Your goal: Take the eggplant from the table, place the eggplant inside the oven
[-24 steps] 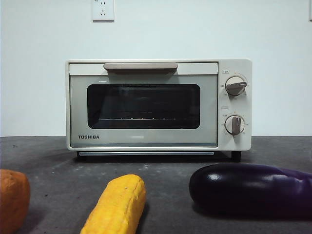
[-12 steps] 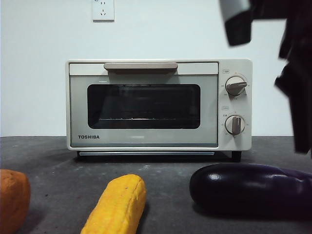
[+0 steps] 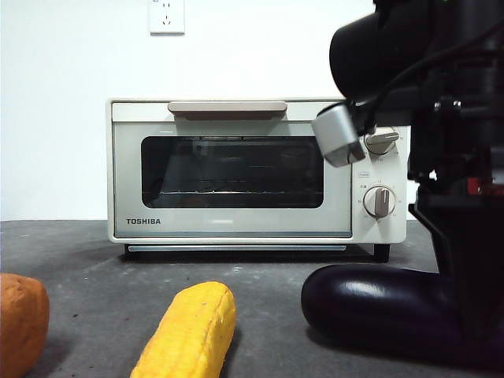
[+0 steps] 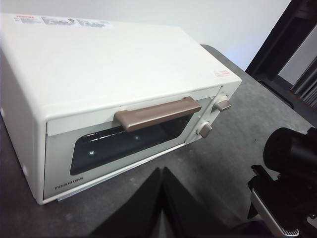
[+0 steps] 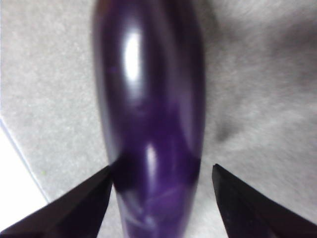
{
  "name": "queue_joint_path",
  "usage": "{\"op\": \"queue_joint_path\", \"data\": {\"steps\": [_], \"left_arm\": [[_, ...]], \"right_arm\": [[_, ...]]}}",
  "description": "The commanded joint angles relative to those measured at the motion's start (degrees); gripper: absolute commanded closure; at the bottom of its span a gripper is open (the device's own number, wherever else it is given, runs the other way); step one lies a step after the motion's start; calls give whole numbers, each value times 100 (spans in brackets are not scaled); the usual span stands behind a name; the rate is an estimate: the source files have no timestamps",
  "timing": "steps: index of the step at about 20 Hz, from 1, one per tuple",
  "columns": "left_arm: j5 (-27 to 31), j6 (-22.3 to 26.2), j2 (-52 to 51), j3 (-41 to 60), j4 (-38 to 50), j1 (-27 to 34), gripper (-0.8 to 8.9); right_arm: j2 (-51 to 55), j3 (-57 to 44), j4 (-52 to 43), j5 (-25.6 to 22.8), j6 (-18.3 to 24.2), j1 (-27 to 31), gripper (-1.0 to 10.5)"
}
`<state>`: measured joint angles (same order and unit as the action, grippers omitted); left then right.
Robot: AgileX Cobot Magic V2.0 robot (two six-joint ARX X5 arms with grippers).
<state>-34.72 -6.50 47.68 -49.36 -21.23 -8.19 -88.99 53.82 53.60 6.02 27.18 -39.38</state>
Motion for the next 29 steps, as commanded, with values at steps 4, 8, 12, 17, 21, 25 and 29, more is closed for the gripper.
{"op": "queue_joint_path", "data": {"steps": [4, 8, 12, 17, 21, 25, 29], "left_arm": [[-22, 138, 37, -96, -31, -20, 806], [-22, 138, 37, -96, -28, -20, 806], [-20, 129, 39, -96, -9, -20, 806], [-20, 9, 262, -109, 52, -20, 806], [-17, -83, 866, -570, 109, -195, 806], [-15, -57, 1744, -1412, 74, -682, 806], [310, 199, 2708, -2288, -195, -1235, 806]], "right_arm": [[-122, 48, -111, 76, -444, -52, 696], [-122, 50, -85, 90, -734, -52, 904], [120, 181, 136, 101, -1093, -50, 944], [1211, 442, 356, 90, -1674, -50, 944], [2356, 553, 382, -15, -2288, -50, 944], [3200, 553, 391, -66, -2697, -50, 944], [3860, 553, 409, -719, -3012, -50, 944]]}}
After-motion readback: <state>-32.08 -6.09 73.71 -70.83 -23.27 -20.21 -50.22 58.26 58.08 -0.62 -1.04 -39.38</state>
